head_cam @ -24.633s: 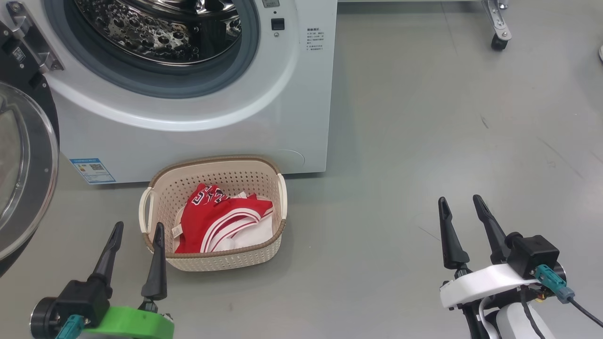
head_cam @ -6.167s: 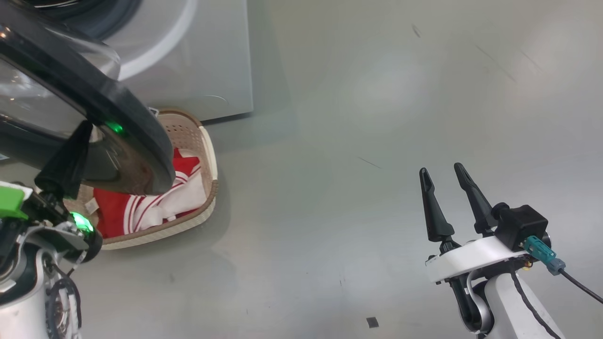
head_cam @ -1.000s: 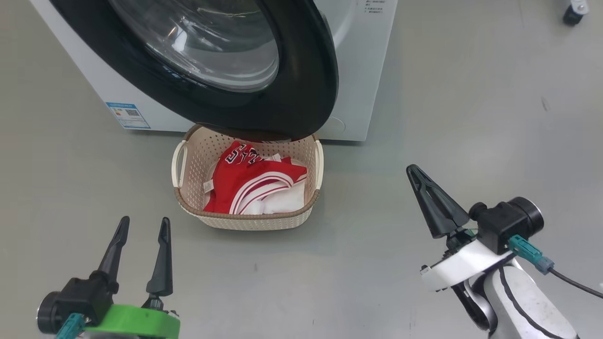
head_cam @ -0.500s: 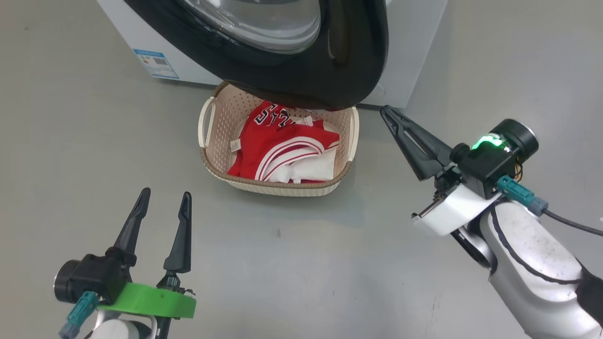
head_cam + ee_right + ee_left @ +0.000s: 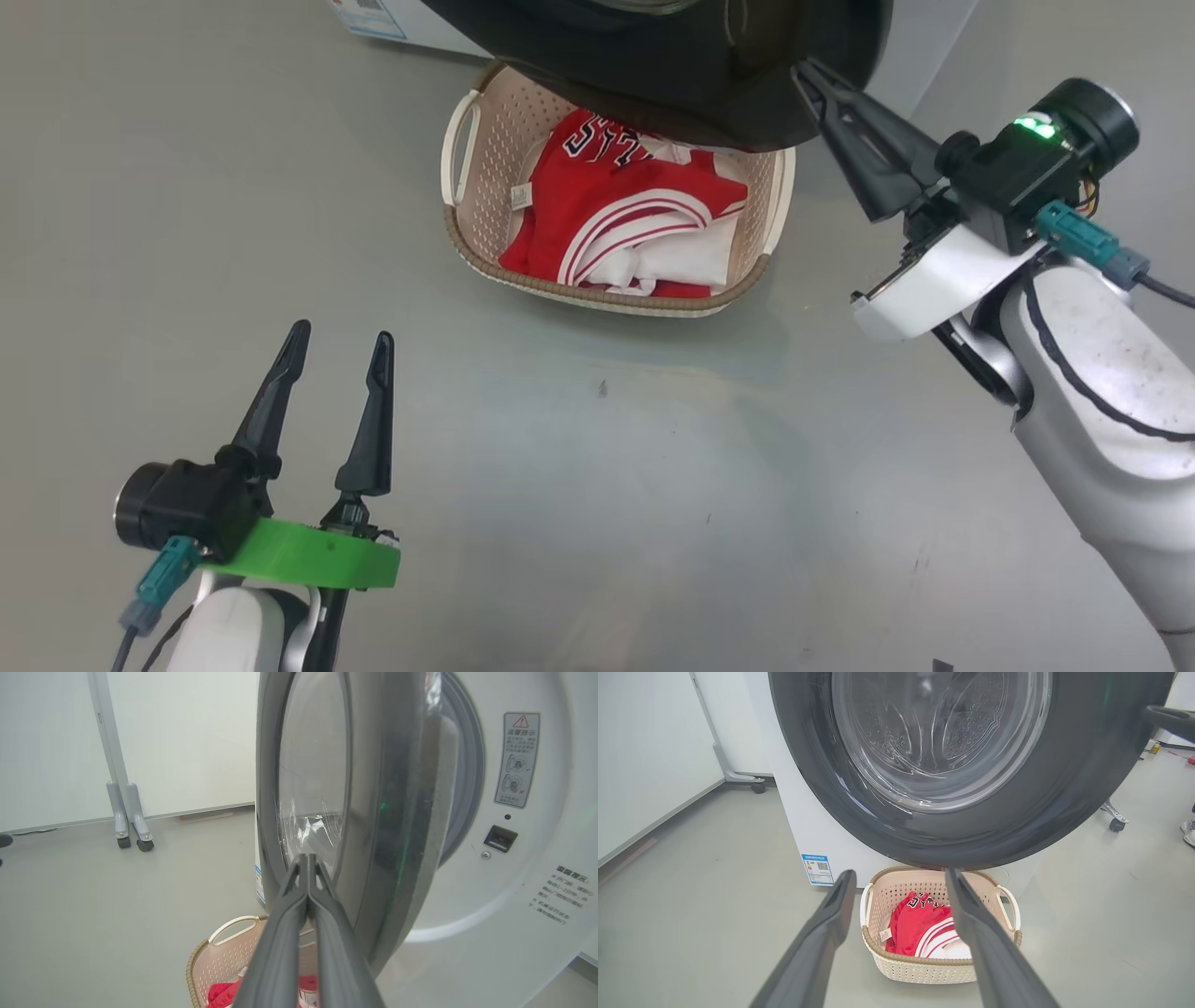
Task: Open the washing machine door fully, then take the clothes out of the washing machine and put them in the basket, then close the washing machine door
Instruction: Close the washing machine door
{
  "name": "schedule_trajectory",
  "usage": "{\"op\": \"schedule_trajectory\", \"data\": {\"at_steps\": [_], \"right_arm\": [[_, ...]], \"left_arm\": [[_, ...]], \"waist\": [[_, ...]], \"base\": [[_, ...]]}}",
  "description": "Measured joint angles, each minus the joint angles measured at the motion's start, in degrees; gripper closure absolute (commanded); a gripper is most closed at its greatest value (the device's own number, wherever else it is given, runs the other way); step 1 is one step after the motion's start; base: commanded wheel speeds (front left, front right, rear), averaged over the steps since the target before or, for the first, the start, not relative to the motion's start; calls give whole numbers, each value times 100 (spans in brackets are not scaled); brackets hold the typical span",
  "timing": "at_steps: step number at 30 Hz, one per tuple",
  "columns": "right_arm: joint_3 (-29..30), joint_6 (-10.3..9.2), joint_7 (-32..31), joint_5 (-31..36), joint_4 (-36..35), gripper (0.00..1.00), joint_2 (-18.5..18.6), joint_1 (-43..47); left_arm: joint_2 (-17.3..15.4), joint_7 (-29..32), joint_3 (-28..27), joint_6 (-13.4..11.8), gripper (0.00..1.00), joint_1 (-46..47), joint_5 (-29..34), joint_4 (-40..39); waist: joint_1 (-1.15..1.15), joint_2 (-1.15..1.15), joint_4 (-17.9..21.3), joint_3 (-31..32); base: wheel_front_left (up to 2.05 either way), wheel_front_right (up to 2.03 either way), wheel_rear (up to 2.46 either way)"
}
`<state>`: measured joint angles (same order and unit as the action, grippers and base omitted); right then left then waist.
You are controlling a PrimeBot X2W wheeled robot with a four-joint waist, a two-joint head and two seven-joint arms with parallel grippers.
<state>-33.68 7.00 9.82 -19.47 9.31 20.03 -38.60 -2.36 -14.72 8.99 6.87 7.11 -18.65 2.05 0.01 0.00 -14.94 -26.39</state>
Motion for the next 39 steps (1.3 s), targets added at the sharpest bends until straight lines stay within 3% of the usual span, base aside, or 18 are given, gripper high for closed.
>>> {"op": "schedule_trajectory", "data": {"at_steps": [13,39], "right_arm": [[48,49,86,-316,497,100,271,-671],[475,51,-46,-666,982,100,1074,-2485]], "left_arm": [[44,0,89,1,0,348,-142,119],[70,0,294,5,0,503,-308,68]], "waist": [[0,0,-397,-515],[0,0,-667,-1334]], "base": [[0,0,0],[0,0,0]]}}
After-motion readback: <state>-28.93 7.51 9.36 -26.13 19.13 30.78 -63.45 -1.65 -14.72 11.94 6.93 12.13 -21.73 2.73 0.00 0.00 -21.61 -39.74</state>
